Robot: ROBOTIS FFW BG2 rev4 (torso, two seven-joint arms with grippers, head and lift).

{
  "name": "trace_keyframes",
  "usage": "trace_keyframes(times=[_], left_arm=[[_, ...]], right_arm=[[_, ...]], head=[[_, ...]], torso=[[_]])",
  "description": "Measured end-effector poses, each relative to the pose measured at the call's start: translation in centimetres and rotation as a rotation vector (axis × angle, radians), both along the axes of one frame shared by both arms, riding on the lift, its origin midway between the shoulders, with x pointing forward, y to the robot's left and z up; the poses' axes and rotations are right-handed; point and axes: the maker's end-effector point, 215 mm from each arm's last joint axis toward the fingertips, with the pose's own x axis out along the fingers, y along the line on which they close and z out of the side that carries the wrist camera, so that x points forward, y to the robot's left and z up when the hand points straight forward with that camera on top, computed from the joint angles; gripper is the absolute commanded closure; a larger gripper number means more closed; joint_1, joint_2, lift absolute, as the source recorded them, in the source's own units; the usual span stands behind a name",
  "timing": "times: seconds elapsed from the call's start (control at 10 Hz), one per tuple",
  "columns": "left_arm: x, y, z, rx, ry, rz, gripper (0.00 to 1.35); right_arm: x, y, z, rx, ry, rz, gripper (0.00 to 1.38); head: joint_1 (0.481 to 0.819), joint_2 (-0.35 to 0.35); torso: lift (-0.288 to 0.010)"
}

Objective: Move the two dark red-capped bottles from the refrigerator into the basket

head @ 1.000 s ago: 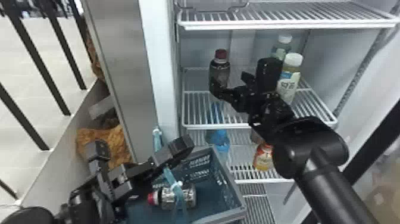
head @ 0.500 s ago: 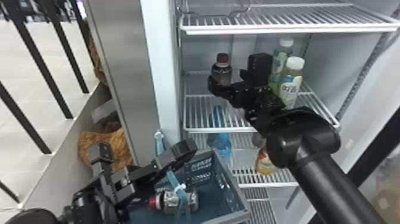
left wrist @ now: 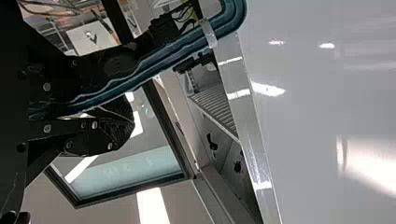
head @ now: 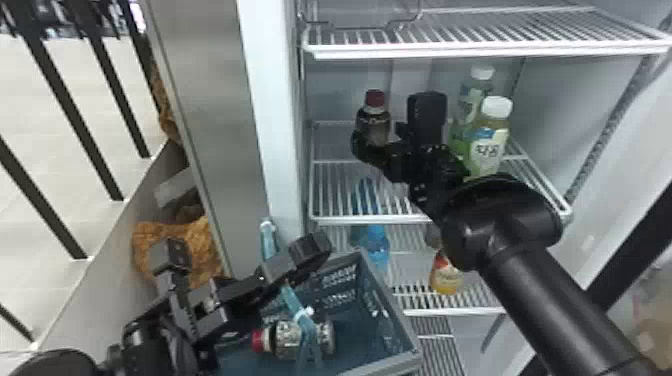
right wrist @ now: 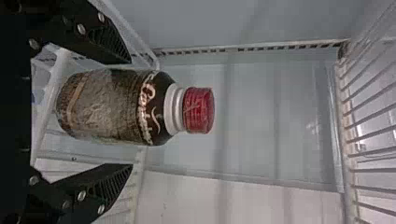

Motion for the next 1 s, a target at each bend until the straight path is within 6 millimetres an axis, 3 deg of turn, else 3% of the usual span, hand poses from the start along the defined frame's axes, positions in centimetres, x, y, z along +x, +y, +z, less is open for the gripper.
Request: trace_keyframes(times=[0.1, 0.6, 1.0], left_arm=[[0.0, 0.0, 0.0, 0.000, 0.000, 0.001, 1.20], [0.0, 0.1, 0.0, -0.002, 0.000, 0.003, 1.20], [-0.1, 0.2, -0.3, -0.004, 0.008, 0.008, 1.20]], right_arm=[[0.2, -0.2, -0.1, -0.002, 0.003, -0.011, 1.26], [-0.2, 0.8, 0.8, -0.035, -0.060, -0.003, 1.28], [-4.5, -0.3, 1.7, 0.007, -0.069, -0.008, 1.28]], head=[[0.620, 0.002], [0.613, 0.012], [0.630, 0.003]], torso=[[-0.034], [-0.034], [-0.034]])
